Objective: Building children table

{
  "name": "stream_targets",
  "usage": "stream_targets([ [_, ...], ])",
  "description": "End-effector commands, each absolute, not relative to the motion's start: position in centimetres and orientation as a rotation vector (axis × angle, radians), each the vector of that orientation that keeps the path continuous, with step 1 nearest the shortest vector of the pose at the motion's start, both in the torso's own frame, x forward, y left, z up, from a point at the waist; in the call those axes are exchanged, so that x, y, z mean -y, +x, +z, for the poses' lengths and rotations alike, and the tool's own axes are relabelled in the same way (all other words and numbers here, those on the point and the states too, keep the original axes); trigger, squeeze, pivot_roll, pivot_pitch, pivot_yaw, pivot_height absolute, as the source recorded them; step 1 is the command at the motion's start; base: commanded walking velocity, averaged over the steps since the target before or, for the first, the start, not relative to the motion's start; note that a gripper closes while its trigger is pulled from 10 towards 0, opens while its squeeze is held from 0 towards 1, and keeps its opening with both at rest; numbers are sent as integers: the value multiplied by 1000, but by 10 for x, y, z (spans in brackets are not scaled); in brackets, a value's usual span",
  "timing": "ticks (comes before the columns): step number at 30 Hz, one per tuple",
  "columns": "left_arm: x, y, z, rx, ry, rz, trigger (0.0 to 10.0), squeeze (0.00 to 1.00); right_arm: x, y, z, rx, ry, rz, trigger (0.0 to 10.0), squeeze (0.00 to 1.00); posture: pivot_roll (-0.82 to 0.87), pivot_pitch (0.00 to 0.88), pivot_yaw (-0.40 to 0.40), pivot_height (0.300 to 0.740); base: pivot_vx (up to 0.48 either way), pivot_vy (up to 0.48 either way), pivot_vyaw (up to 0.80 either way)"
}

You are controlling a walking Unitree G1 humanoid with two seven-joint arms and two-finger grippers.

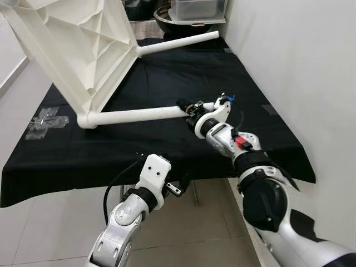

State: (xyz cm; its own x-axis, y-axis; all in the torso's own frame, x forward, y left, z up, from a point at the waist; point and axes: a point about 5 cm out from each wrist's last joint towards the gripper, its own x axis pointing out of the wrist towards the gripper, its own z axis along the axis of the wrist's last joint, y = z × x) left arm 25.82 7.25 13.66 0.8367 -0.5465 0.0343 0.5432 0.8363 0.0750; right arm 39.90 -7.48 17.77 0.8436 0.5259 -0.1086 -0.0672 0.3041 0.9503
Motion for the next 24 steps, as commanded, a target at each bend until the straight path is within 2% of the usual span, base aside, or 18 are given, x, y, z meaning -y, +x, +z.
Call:
stream_targets([
  [1,-72,253,135,37,69,-575,10000,0,63,385,139,-632,1145,292,0,0,126,108,-63,740,0,0,0],
  [2,-71,251,136,36,65,-573,10000,0,66,386,136,-616,1153,233,10000,0,129,113,-60,740,0,0,0],
  [9,-72,241,134,16,51,-559,10000,0,64,390,142,-561,1167,227,10000,0,138,127,-60,740,0,0,0],
  [10,-71,237,133,8,50,-563,10000,0,57,391,150,-531,1117,285,10000,1000,134,133,-58,740,0,0,0],
  [13,-71,236,133,5,50,-564,10000,0,54,392,153,-532,1099,290,10000,1000,139,138,-60,740,0,0,0],
  [17,-72,235,135,0,42,-560,10000,0,68,397,150,-521,1139,94,10000,1000,141,140,-59,740,0,0,0],
  [18,-72,235,135,0,42,-560,10000,0,68,397,150,-521,1139,94,10000,1000,141,140,-59,740,0,0,0],
  [19,-71,234,135,-2,45,-560,10000,0,71,397,148,-529,1152,59,10000,0,142,138,-62,740,0,0,0],
  [24,-70,233,133,-15,49,-558,10000,0,73,397,150,-561,1171,75,10000,0,135,131,-62,740,0,0,0],
])
